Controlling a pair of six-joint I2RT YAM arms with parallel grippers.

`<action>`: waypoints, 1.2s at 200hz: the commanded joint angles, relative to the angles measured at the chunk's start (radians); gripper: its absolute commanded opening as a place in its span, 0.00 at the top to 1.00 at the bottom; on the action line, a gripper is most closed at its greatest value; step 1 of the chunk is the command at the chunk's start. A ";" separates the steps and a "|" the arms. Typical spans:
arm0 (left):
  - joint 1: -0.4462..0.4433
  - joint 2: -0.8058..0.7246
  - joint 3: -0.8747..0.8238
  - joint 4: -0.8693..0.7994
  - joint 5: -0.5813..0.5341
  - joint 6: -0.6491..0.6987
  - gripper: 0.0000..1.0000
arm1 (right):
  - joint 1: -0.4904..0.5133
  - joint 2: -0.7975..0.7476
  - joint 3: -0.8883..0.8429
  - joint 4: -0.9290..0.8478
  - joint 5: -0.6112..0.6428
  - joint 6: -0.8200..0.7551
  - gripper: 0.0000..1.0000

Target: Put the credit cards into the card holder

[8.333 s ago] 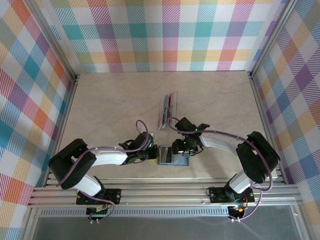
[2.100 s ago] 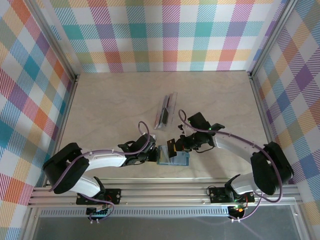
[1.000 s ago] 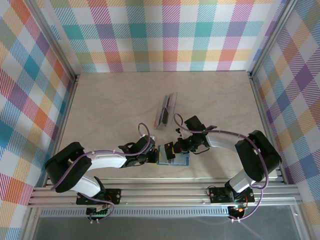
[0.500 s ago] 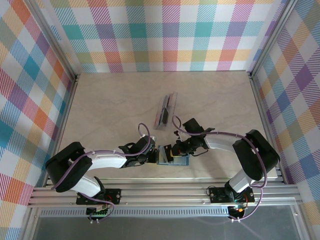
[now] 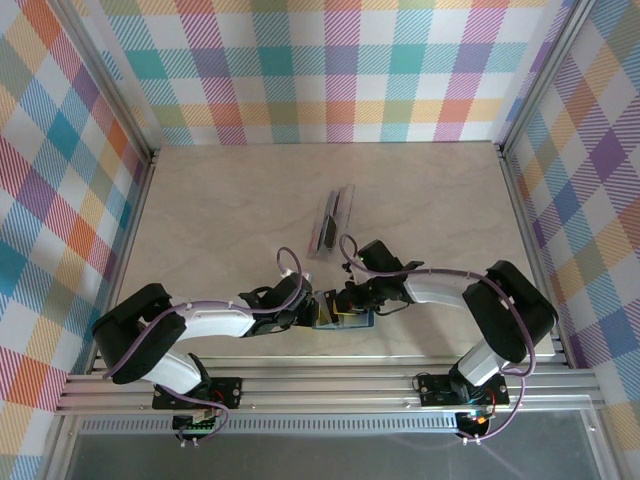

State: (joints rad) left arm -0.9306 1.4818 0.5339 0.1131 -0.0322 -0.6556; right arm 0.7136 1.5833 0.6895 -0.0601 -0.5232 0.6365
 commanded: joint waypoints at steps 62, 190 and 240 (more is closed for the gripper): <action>-0.036 0.063 -0.005 0.028 0.033 -0.034 0.83 | 0.083 0.012 -0.025 0.089 0.116 0.125 0.99; -0.036 0.061 -0.006 0.000 0.000 -0.032 0.83 | 0.095 -0.132 0.123 -0.356 0.310 -0.022 0.46; -0.036 0.060 -0.003 -0.006 -0.005 -0.032 0.83 | 0.095 -0.069 0.227 -0.507 0.528 -0.082 0.57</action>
State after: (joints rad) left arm -0.9482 1.4845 0.5339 0.1192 -0.0696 -0.6842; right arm 0.8028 1.4826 0.8658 -0.4541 -0.1272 0.6037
